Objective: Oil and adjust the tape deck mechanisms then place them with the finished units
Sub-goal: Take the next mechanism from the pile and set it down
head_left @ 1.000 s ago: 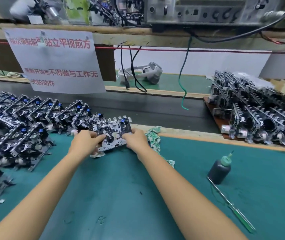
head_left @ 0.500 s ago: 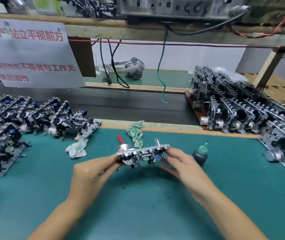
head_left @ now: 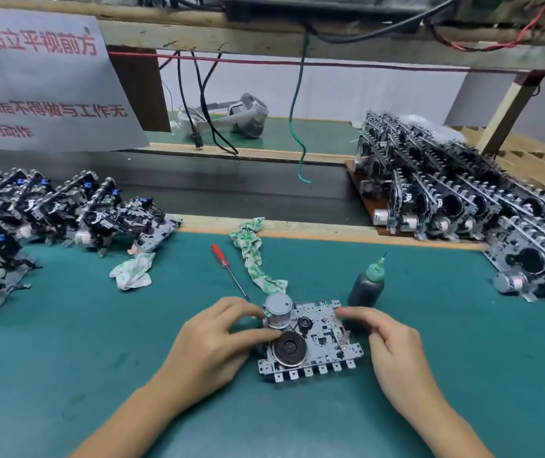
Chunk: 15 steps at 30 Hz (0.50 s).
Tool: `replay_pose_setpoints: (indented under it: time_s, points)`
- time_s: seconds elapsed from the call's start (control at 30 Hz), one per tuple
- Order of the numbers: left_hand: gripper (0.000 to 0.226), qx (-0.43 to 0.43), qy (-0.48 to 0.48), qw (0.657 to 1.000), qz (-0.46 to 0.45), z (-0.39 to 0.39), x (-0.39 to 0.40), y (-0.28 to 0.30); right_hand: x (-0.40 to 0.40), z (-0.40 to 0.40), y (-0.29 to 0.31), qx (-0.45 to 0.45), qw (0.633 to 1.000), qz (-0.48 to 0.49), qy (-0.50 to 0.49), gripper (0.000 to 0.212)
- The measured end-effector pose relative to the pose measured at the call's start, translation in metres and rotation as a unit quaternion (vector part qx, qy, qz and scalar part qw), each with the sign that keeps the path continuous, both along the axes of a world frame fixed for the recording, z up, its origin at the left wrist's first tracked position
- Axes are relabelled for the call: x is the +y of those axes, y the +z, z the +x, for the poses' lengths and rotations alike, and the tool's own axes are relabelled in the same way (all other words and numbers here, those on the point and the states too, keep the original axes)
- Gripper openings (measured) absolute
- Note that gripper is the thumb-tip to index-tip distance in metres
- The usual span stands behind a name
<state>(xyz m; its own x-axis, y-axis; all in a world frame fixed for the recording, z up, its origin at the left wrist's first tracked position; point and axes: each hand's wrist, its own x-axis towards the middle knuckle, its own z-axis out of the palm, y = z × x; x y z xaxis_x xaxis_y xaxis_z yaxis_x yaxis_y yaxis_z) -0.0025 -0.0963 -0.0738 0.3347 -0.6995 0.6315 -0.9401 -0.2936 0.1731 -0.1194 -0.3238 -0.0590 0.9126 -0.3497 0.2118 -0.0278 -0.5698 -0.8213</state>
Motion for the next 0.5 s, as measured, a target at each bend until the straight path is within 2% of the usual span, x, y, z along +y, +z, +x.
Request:
replay_pose_setpoints:
  time_s: [0.07, 0.13, 0.2, 0.27, 0.3, 0.4, 0.5]
  points:
    - [0.039, 0.104, 0.025, 0.993, -0.045, -0.004, 0.000, 0.005, 0.000, -0.002, -0.003, -0.015, 0.995, -0.100, -0.009, 0.055]
    - [0.037, 0.216, 0.026, 0.975, -0.048, -0.006, 0.001, 0.009, 0.001, -0.002, -0.004, -0.014, 0.993, -0.119, 0.002, 0.049]
    - [0.074, 0.289, 0.011, 0.956, 0.039, -0.009, -0.002, 0.012, 0.004, -0.001, -0.005, -0.021, 0.991, -0.130, -0.003, 0.043]
    - [0.106, 0.283, 0.016, 0.951, 0.122, -0.011, -0.007, 0.011, 0.006, 0.001, -0.006, -0.025, 0.991, -0.130, -0.016, 0.037]
    - [0.112, 0.264, 0.024, 0.954, 0.139, -0.012, -0.010, 0.009, 0.006, 0.001, -0.007, -0.022, 0.992, -0.126, -0.021, 0.036]
    - [0.109, 0.237, 0.030, 0.960, 0.148, -0.009, -0.015, 0.008, 0.004, -0.001, -0.006, -0.014, 0.993, -0.111, -0.028, 0.034]
    - [0.111, 0.266, 0.011, 0.949, 0.168, -0.002, -0.019, 0.012, 0.002, -0.001, -0.005, -0.001, 0.994, -0.106, -0.026, 0.035]
